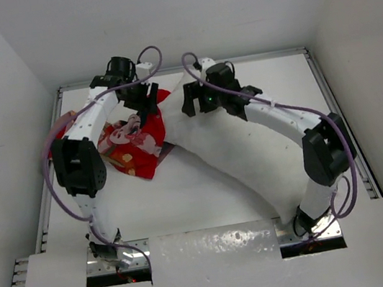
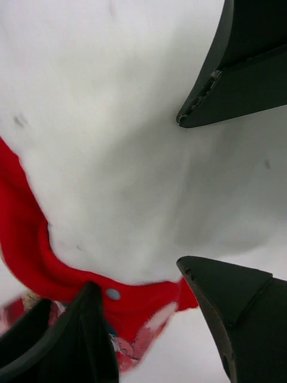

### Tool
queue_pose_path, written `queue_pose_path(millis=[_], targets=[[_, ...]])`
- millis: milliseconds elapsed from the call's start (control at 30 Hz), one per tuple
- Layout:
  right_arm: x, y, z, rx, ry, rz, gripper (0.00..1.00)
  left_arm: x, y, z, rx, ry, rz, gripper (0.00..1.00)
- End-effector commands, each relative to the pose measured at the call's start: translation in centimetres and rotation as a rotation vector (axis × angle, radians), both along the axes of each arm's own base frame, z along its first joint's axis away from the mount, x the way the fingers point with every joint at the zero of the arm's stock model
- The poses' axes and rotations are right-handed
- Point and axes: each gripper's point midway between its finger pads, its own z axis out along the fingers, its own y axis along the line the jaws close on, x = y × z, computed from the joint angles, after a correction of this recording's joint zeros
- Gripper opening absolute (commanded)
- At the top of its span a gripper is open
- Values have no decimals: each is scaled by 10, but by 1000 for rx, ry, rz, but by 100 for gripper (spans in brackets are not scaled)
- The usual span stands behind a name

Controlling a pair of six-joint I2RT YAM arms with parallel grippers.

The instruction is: Put the pillow into the pillowcase

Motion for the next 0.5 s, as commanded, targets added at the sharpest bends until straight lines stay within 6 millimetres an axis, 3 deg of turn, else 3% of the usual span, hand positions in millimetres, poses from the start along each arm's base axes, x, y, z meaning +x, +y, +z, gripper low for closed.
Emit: queue_pose_path(millis=[0, 33, 100, 133, 167, 200, 233, 267, 300, 333, 367, 433, 467], targets=[[39, -26, 28, -22, -45, -61, 87, 42, 14, -3, 46, -39, 156, 61], [50, -32, 21, -35, -33, -81, 87, 45, 13, -19, 49, 6, 151, 61], [69, -33, 37, -26, -73, -100, 90, 42, 1, -20, -3, 46, 94, 61], [81, -38, 26, -33, -59, -121, 91, 41, -3, -25, -21, 63, 78, 57], [89, -39, 25, -30, -60, -136, 91, 38, -7, -27, -36, 75, 65, 52], [103, -39, 36, -8, -79, -162, 92, 36, -11, -27, -60, 83, 49, 39], [112, -43, 32, -3, -67, -184, 92, 36, -13, -25, -69, 82, 43, 31], [122, -44, 9, -16, -29, -203, 92, 36, -14, -23, -74, 79, 37, 20], [135, -46, 14, -2, -35, -238, 92, 35, -17, -20, -88, 75, 25, 3], [144, -52, 5, -1, -22, -265, 93, 34, -18, -13, -101, 60, 16, 0], [153, -55, -23, -11, 20, -298, 93, 36, -20, -7, -113, 41, 6, 0], [170, -62, -34, 7, 25, -333, 94, 37, -25, 9, -140, 8, -22, 0], [179, -60, -53, 13, 45, -342, 95, 37, -26, 13, -148, 5, -26, 0]])
